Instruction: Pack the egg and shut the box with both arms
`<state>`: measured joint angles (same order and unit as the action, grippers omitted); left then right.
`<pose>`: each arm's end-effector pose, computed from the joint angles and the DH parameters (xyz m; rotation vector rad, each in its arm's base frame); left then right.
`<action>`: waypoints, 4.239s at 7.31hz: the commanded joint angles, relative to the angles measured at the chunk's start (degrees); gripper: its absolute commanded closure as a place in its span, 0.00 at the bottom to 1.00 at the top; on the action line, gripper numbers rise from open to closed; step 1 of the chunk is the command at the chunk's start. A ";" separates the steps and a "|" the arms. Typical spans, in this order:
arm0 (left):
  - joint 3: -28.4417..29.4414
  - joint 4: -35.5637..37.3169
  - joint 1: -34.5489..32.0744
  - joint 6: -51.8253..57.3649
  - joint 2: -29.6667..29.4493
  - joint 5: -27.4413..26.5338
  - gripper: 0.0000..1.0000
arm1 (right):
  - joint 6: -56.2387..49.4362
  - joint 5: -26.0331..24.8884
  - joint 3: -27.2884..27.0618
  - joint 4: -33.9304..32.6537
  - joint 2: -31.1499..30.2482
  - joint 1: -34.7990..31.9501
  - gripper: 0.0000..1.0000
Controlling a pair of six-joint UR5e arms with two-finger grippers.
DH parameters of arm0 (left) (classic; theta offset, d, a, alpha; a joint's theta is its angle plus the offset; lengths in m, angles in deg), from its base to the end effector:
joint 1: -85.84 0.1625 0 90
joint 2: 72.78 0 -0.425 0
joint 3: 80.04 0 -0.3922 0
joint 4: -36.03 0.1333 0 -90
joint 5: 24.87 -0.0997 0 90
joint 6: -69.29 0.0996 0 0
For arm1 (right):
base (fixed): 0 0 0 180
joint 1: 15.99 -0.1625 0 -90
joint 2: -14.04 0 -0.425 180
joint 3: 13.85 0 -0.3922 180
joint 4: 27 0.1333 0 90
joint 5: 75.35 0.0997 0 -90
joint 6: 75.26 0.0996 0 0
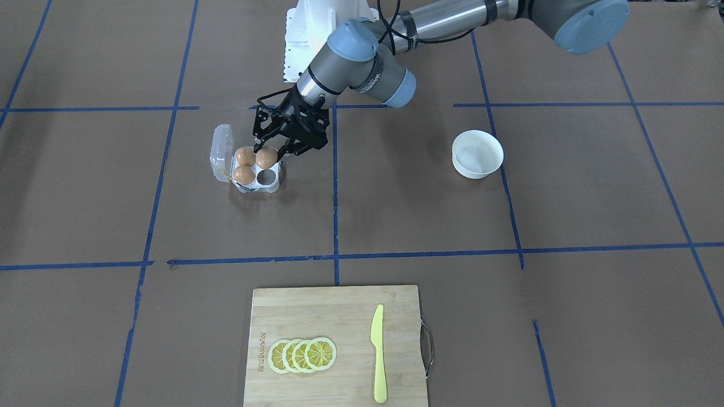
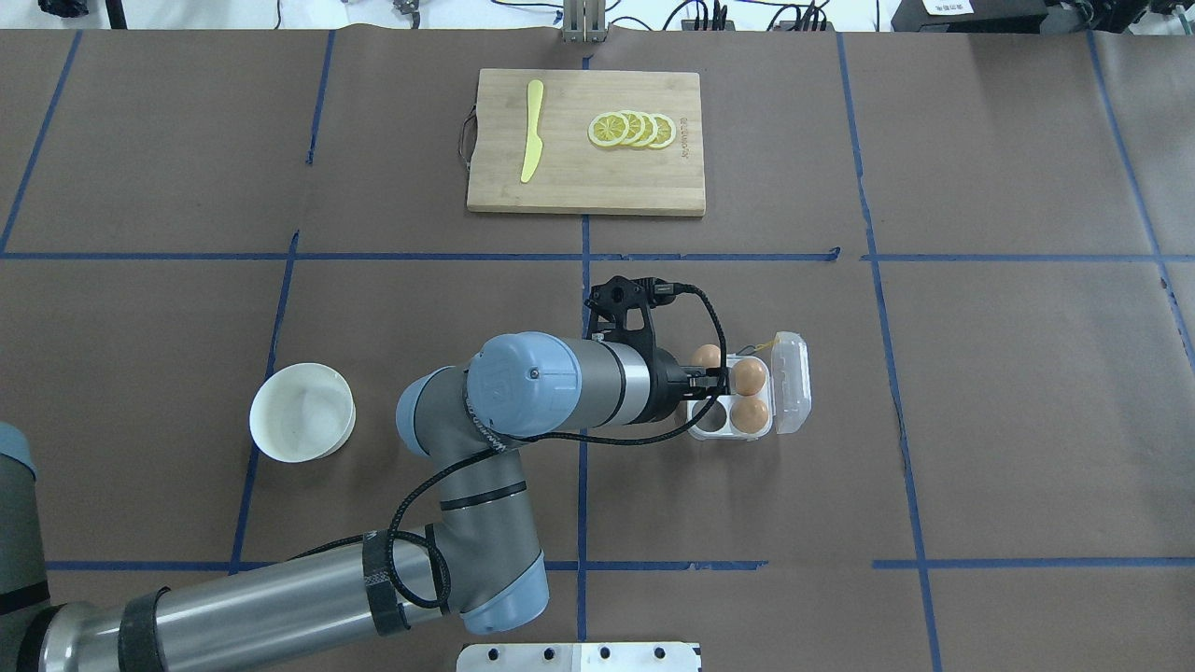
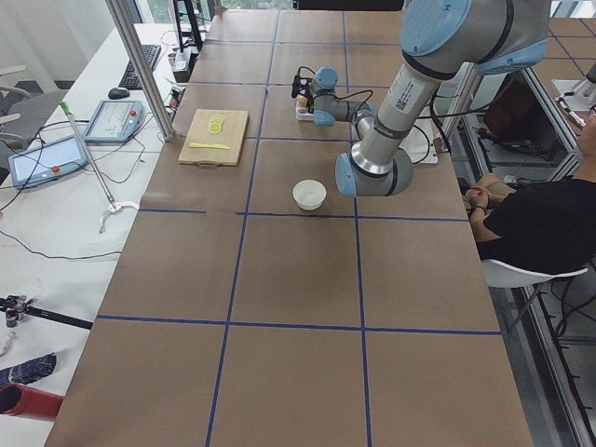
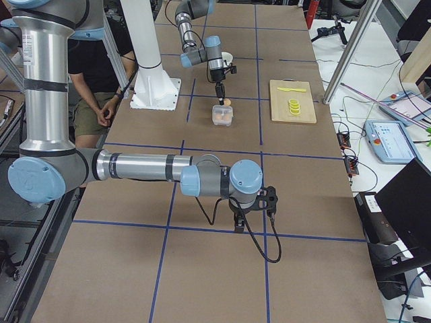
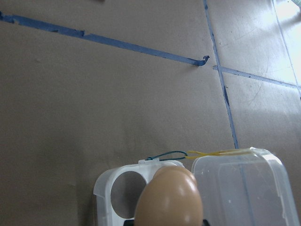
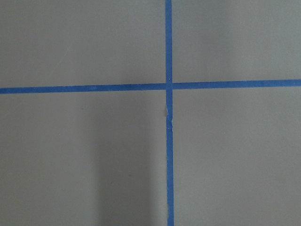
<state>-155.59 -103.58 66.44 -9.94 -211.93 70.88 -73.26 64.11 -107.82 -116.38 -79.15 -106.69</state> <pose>0.6687 -0.3662 0.1278 0.3038 1.4405 -0.0486 0.0633 -0.4690 0.6438 0.0131 -0.8634 0.0336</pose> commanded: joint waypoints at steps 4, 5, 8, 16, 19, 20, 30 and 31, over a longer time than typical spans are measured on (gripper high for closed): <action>-1.35 0.74 -0.80 -3.48 -0.07 1.35 0.00 | 0.19 0.03 -0.85 0.00 0.03 0.00 0.00; -2.49 3.61 -3.16 -3.30 0.37 6.41 0.00 | 0.63 0.81 -1.38 0.09 0.29 0.09 0.00; -14.41 17.14 -10.81 -0.85 6.75 17.68 0.00 | 15.42 5.83 -8.91 2.26 0.38 6.29 0.00; -39.67 47.77 -35.06 29.60 26.35 21.75 0.00 | 59.78 -3.83 -12.35 40.16 0.20 41.10 1.00; -38.63 47.24 -39.22 43.08 31.90 21.84 0.00 | 72.65 -15.91 -13.60 39.47 11.14 55.93 1.00; -38.45 47.06 -40.44 45.98 32.88 21.93 0.00 | 74.36 -21.01 -12.73 37.90 15.28 59.82 1.00; -27.83 42.93 -58.44 76.56 44.84 25.36 0.00 | 47.24 -21.86 -20.18 -8.50 24.60 39.51 0.00; -25.46 43.19 -61.69 80.34 44.84 27.45 0.00 | 36.08 -21.42 -19.93 -8.70 19.51 33.98 0.00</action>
<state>-183.79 -60.62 8.82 65.41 -167.29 96.63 -23.26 42.18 -127.43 -122.89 -53.85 -66.42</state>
